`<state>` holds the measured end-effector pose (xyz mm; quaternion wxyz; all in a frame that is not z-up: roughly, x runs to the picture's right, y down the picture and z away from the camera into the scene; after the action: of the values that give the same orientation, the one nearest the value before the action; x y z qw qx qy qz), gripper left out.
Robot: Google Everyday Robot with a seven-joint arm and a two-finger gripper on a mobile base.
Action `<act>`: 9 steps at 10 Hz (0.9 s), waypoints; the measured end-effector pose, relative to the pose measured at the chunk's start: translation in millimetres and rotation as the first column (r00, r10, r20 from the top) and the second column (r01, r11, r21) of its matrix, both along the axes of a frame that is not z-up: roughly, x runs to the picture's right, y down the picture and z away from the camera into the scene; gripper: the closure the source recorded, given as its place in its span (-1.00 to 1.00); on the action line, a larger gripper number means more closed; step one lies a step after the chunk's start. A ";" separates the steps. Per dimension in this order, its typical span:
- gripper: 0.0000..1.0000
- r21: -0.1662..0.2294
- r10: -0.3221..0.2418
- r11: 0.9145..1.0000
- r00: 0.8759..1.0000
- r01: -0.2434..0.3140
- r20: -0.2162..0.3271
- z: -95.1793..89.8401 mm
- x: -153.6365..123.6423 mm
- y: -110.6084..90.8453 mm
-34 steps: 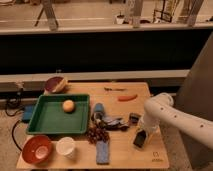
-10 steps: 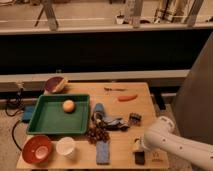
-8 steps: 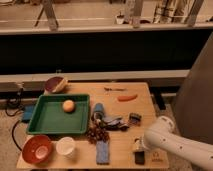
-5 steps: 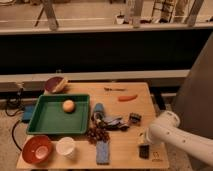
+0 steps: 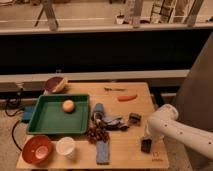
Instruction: Wipe table surface with eraser
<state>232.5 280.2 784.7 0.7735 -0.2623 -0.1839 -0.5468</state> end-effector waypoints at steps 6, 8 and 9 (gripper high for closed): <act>1.00 -0.011 -0.053 0.998 0.990 0.055 0.130 -35.7 -62.3 -2.2; 1.00 -0.012 -0.058 0.998 0.982 0.061 0.178 -50.9 -64.8 4.3; 1.00 -0.021 -0.061 0.998 0.979 0.067 0.194 -61.1 -60.8 14.4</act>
<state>171.7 294.6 723.6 0.7303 -0.2245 -0.2572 -0.5918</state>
